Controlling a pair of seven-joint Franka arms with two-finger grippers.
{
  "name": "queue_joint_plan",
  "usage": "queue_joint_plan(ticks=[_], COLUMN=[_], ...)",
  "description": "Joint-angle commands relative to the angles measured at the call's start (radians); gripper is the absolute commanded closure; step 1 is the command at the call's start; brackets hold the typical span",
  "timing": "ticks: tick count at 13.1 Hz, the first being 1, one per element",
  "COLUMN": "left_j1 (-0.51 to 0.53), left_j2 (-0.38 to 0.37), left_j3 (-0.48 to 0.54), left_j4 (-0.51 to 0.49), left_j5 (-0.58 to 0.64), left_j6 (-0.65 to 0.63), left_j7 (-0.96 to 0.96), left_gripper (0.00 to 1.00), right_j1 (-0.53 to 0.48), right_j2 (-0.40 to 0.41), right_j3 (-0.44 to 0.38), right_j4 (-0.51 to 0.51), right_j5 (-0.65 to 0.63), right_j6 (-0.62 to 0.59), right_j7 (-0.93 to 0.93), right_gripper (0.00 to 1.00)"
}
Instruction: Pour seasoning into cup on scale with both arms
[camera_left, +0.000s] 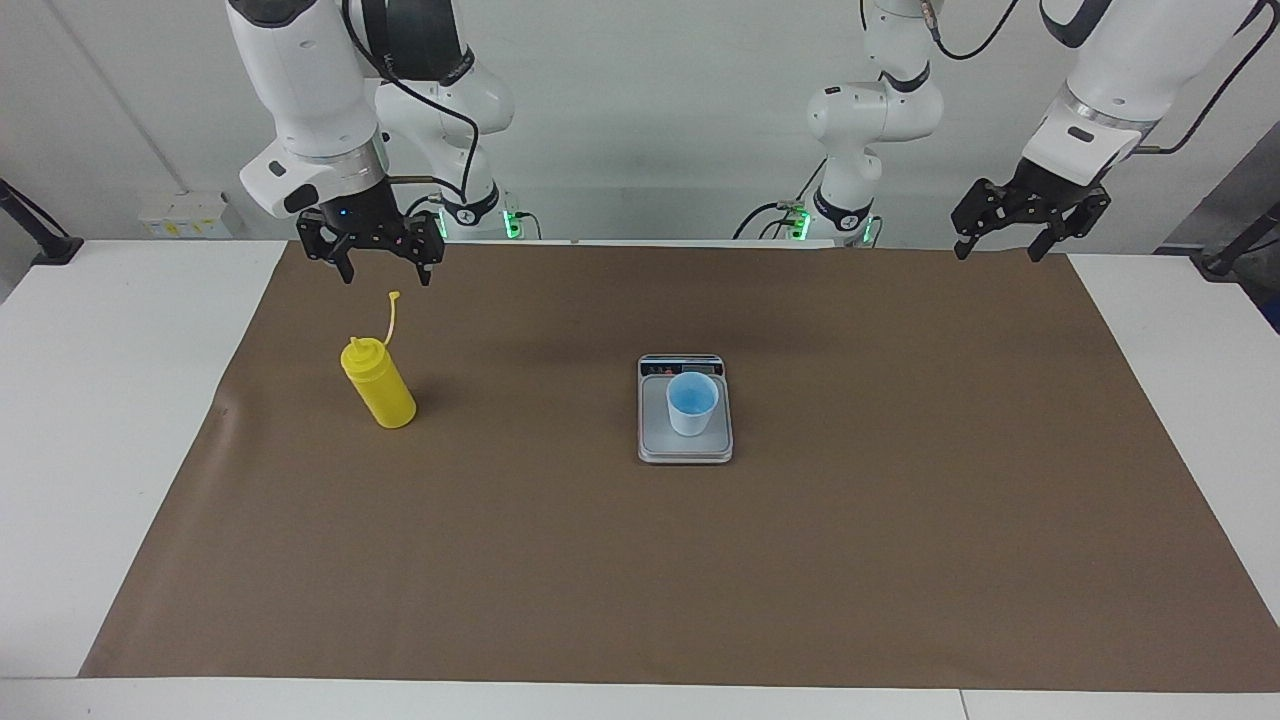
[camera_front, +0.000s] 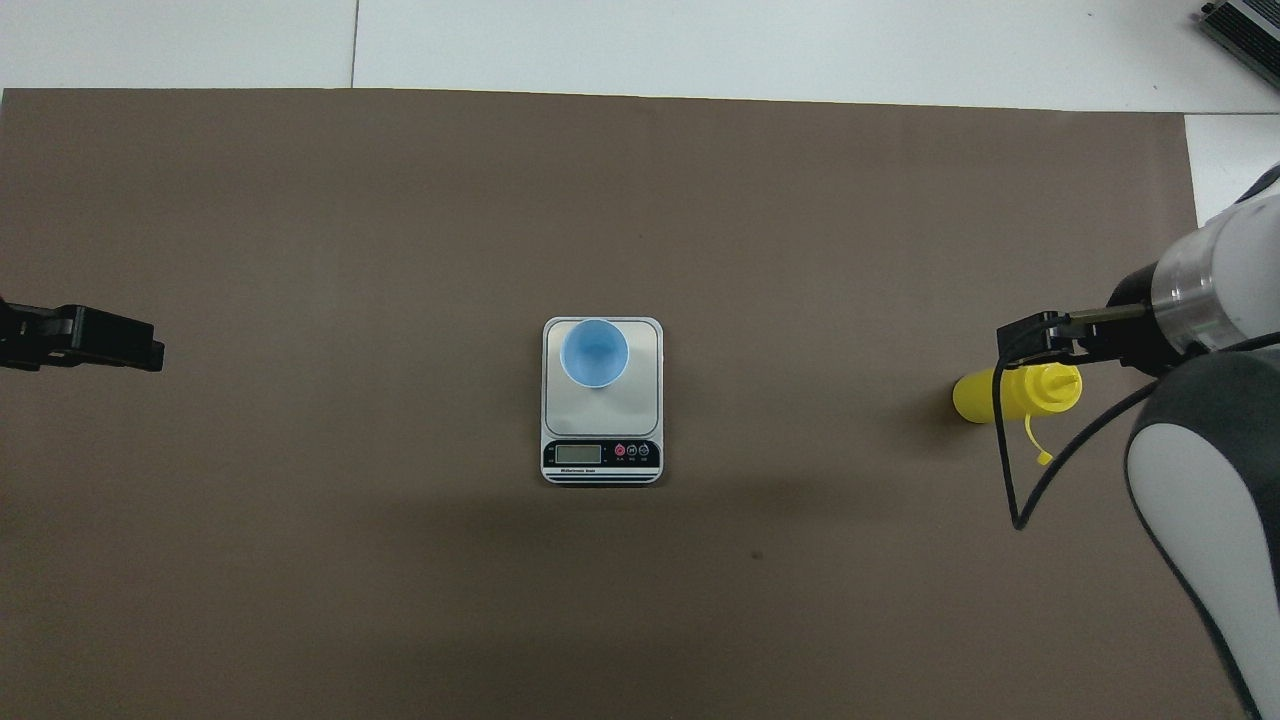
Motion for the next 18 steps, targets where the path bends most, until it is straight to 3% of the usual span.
queue_joint_plan(ticks=[1, 18], left_j1=[-0.003, -0.003], left_j2=[-0.022, -0.022], left_j3=[0.003, 0.003], left_j4=[-0.02, -0.018], left_j5=[0.018, 0.018], left_j6=[-0.01, -0.01], left_j7=[0.001, 0.001], left_gripper=[0.0, 0.0], right_j1=[-0.007, -0.022], right_j2=[-0.027, -0.026], right_j3=[0.006, 0.002], right_j4=[-0.027, -0.024], right_j5=[0.0, 0.0], right_j6=[-0.007, -0.007], right_j7=[-0.001, -0.018], right_gripper=[0.0, 0.0])
